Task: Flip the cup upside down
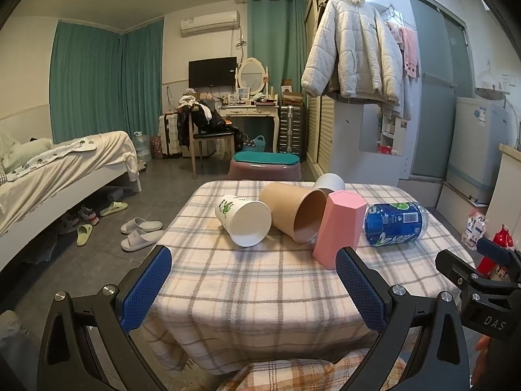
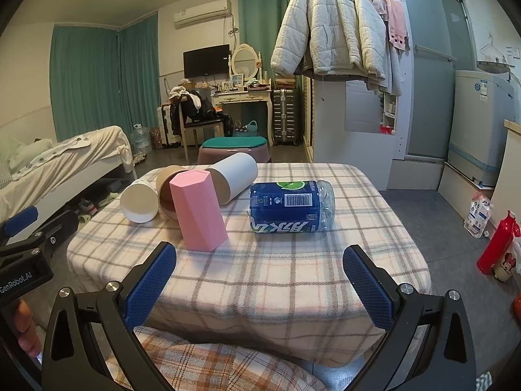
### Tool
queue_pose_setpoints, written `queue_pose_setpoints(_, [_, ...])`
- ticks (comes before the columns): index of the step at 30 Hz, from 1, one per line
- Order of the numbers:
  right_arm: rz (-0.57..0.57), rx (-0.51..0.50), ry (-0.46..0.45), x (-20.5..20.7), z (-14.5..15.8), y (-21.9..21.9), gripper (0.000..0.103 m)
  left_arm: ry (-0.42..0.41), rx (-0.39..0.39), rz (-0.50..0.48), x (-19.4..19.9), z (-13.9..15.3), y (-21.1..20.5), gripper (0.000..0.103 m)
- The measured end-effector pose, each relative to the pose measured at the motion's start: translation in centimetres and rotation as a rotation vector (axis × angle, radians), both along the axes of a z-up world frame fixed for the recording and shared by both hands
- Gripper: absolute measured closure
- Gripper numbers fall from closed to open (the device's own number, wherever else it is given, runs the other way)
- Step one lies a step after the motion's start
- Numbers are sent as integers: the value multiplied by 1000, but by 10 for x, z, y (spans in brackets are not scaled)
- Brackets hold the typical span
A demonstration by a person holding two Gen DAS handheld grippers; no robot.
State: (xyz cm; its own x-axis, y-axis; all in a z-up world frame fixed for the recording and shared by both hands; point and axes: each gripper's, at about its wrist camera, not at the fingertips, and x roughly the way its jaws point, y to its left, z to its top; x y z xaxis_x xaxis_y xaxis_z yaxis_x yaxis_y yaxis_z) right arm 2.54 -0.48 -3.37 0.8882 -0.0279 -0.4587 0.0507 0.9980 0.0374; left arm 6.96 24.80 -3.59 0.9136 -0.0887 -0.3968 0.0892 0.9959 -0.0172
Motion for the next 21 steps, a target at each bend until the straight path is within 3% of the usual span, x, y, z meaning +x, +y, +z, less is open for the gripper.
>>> queue_pose_setpoints(21, [5,-10,1,0,1,5,0,-2,10,9,-1,2,0,0])
